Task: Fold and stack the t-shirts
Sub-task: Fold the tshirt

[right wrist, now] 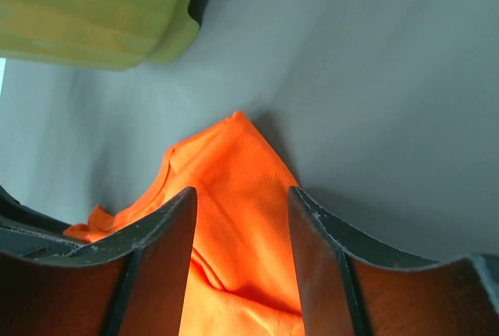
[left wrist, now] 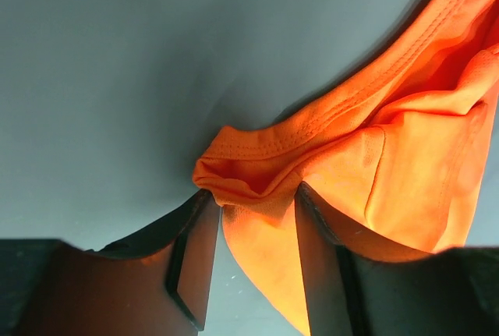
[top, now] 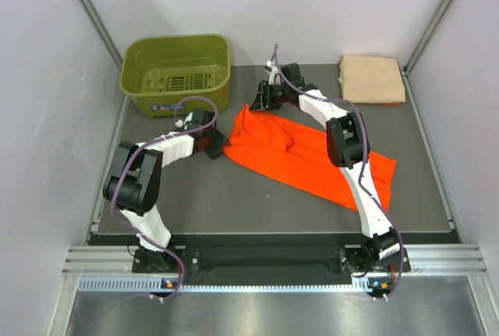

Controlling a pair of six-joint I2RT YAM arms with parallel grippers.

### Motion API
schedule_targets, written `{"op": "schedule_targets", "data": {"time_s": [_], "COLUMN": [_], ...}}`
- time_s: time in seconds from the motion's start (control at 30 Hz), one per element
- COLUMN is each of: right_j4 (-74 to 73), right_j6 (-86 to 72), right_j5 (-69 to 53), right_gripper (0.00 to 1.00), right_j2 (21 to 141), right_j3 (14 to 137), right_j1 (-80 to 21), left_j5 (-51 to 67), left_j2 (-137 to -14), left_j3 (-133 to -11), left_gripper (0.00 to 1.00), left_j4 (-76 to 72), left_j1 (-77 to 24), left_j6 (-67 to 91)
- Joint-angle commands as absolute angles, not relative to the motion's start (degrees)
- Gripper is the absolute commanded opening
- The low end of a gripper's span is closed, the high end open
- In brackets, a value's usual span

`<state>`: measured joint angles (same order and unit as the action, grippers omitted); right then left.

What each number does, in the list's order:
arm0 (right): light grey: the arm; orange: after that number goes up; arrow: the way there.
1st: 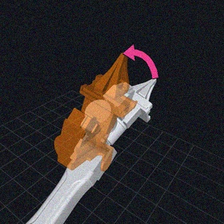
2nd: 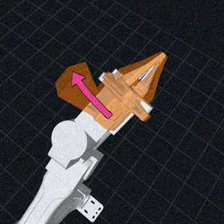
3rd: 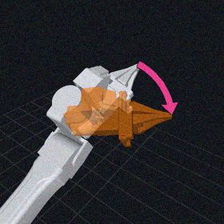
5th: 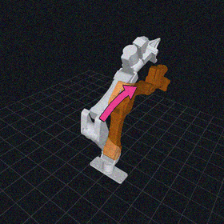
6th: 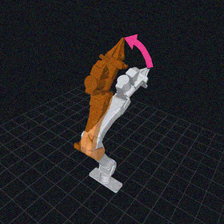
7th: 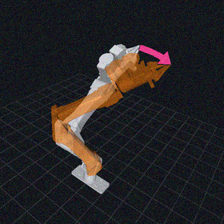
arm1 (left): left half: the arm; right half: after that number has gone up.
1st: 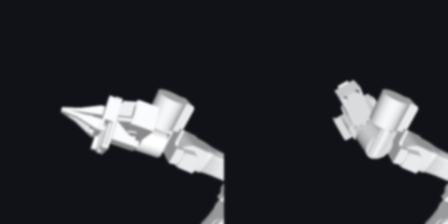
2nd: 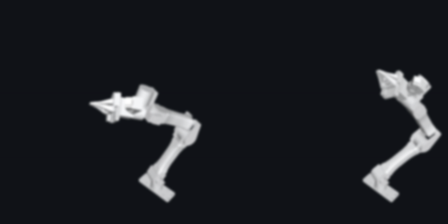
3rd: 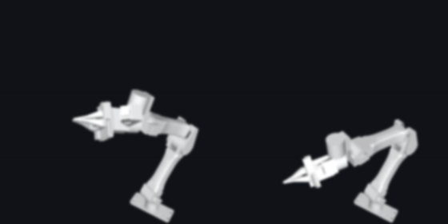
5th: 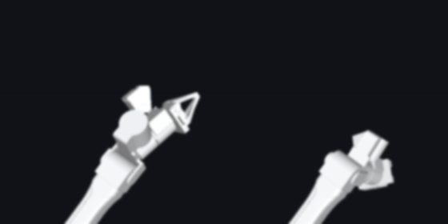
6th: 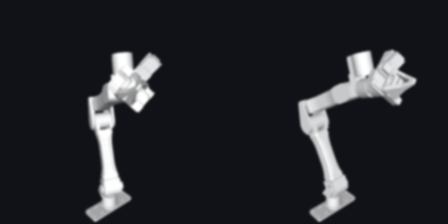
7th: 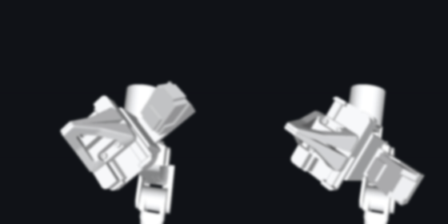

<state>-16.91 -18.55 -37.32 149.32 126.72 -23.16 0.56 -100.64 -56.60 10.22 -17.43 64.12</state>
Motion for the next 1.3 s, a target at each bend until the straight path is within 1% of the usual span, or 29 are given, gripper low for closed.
{"op": "schedule_targets", "data": {"time_s": [0.0, 0.13, 0.27, 0.33, 0.37, 0.47, 0.5, 0.57, 0.6, 0.67, 0.83, 1.0, 1.13, 1.2, 1.27], "right_j4": [-14.77, -14.50, -14.33, -14.33, -14.24, -14.41, -14.41, -13.72, -12.06, -10.38, -9.14, -10.02, -10.02, -10.72, -10.72], "right_j6": [-18.90, -19.34, -20.21, -20.56, -20.74, -21.27, -21.36, -22.14, -22.67, -24.60, -26.28, -26.37, -25.93, -25.75, -25.93], "right_j5": [-37.79, -37.62, -37.71, -37.62, -37.27, -35.78, -34.29, -32.79, -31.65, -30.50, -28.30, -27.60, -26.11, -24.36, -23.82], "right_gripper": [0.50, 0.49, 0.38, 0.36, 0.30, 0.22, 0.15, 0.10, 0.05, 0.02, 0.00, 0.00, 0.00, 0.00, 0.00], "right_j2": [150.91, 152.05, 152.84, 153.02, 153.19, 153.11, 152.58, 151.62, 150.31, 148.98, 146.34, 145.46, 144.67, 144.32, 144.32], "right_j3": [130.52, 131.13, 131.22, 131.22, 131.22, 131.13, 130.70, 129.47, 127.46, 125.52, 123.13, 122.61, 121.47, 121.29, 121.20], "right_j1": [-24.78, -25.14, -25.75, -25.75, -25.93, -25.84, -25.67, -25.40, -25.05, -23.91, -21.19, -17.94, -15.21, -14.24, -12.49], "left_j5": [-1.93, -2.37, -3.69, -4.48, -5.35, -6.59, -7.20, -8.17, -9.30, -11.15, -17.39, -18.90, -19.07, -18.55, -17.93], "left_j2": [-101.69, -101.16, -100.37, -100.20, -100.11, -100.02, -100.11, -100.54, -100.72, -101.42, -103.79, -108.88, -117.65, -121.01, -126.02], "left_j3": [-55.55, -54.23, -53.53, -53.53, -53.70, -54.40, -54.84, -56.85, -57.74, -61.24, -67.93, -77.42, -88.99, -93.06, -99.73], "left_gripper": [0.48, 0.46, 0.42, 0.40, 0.39, 0.33, 0.31, 0.26, 0.24, 0.20, 0.14, 0.08, 0.02, 0.01, 0.01], "left_j4": [8.88, 8.09, 7.30, 7.03, 6.94, 6.94, 7.03, 8.78, 9.49, 12.11, 14.41, 14.94, 16.69, 16.87, 17.40], "left_j1": [-17.67, -17.67, -18.19, -18.98, -19.51, -20.30, -20.82, -21.18, -21.79, -22.67, -25.40, -27.16, -27.68, -27.69, -27.69], "left_j6": [62.75, 61.97, 60.30, 59.51, 58.63, 56.87, 56.26, 54.42, 53.53, 50.65, 45.36, 39.47, 34.55, 31.83, 28.85]}}
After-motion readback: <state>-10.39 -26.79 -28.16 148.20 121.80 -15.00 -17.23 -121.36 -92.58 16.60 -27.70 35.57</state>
